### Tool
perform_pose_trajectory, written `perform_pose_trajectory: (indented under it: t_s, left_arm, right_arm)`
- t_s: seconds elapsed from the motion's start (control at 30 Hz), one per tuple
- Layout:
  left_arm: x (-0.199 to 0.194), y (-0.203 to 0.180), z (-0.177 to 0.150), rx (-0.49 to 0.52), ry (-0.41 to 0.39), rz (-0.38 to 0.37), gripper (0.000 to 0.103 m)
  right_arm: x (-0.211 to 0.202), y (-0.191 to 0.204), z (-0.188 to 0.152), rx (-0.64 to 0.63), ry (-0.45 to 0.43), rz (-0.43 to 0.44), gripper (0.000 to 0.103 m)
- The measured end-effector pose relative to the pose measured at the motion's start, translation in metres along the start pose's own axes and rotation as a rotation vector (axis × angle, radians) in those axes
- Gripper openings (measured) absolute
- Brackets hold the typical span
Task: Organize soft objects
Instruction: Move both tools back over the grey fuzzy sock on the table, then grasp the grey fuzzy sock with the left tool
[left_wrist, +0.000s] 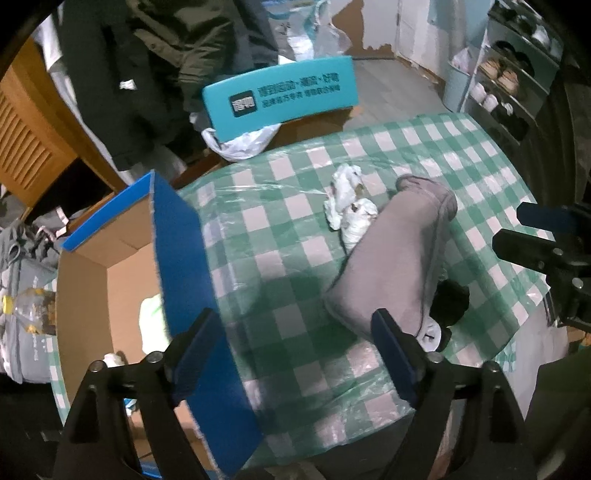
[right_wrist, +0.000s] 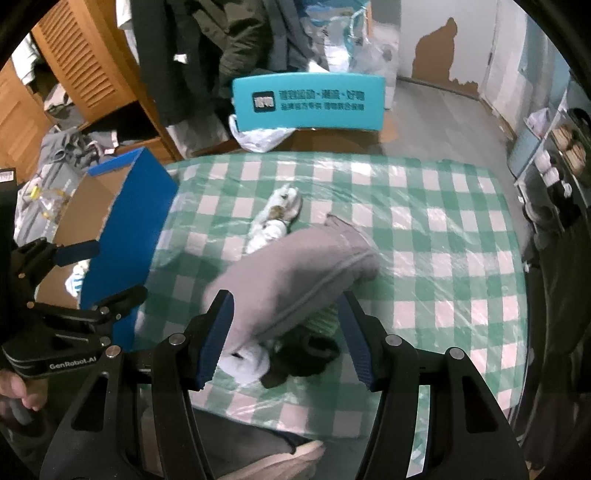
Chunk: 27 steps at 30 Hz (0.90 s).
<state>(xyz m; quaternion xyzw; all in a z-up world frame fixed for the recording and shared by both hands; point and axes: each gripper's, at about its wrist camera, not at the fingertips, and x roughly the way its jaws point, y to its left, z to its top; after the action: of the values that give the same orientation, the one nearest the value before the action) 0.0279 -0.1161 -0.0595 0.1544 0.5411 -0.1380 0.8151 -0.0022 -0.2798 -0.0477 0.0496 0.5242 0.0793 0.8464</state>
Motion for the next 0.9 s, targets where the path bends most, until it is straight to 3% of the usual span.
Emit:
perform_pose_trajectory:
  t_s: [0.9]
  left_arm:
    - [0.055, -0.066, 0.029, 0.078, 0.062, -0.142, 0.087]
  right_arm:
    - [0.045, -0.065, -0.027, 0.148, 0.108, -0.057, 0.058]
